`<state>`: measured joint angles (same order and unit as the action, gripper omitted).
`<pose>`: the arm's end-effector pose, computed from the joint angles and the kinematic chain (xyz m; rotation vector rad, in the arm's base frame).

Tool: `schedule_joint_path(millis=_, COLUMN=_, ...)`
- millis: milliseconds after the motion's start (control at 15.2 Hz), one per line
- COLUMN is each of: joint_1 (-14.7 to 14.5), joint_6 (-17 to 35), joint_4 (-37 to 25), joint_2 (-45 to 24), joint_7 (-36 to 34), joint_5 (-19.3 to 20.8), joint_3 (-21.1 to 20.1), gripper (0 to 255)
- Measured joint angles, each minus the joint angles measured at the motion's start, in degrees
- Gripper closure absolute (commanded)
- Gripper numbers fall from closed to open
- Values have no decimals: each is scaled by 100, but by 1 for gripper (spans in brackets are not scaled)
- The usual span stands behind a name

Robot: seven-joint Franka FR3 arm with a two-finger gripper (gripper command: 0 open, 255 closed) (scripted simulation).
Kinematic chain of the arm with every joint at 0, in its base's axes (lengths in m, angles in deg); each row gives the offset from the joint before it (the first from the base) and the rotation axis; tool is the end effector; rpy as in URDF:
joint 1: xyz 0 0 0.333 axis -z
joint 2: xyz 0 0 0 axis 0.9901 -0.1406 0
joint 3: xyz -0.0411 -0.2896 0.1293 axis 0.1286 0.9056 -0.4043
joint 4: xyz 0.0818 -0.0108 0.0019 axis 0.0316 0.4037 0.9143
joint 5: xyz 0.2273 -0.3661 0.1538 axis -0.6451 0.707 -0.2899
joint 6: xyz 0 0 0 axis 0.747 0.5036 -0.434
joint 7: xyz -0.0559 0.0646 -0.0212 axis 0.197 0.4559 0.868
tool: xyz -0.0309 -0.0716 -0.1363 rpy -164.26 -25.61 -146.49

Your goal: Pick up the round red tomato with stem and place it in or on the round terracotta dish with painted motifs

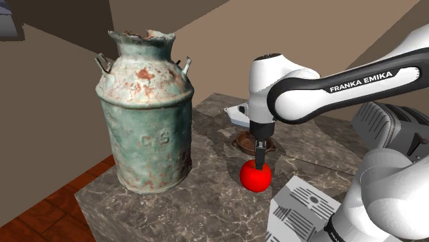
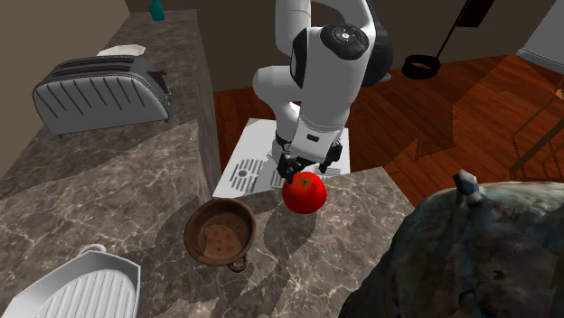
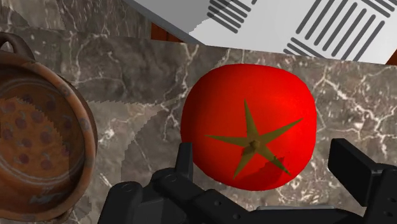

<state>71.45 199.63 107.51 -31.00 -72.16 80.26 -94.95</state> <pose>0.3684 0.1028 0.3212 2.9466 0.8700 -0.1959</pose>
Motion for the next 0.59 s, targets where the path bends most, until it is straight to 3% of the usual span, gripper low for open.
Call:
schedule_joint_path(millis=462, joint_1=-3, joint_6=88, joint_4=76, joint_2=-9, joint_7=-4, joint_5=-2, joint_3=-4, gripper=0)
schedule_joint_path(millis=528, joint_1=-3, joint_6=88, joint_4=76, joint_2=-9, joint_7=-4, joint_5=-2, joint_3=-4, gripper=255)
schedule_joint_path(millis=594, joint_1=-3, joint_6=88, joint_4=76, joint_2=-9, joint_7=-4, joint_5=-2, joint_3=-4, gripper=255)
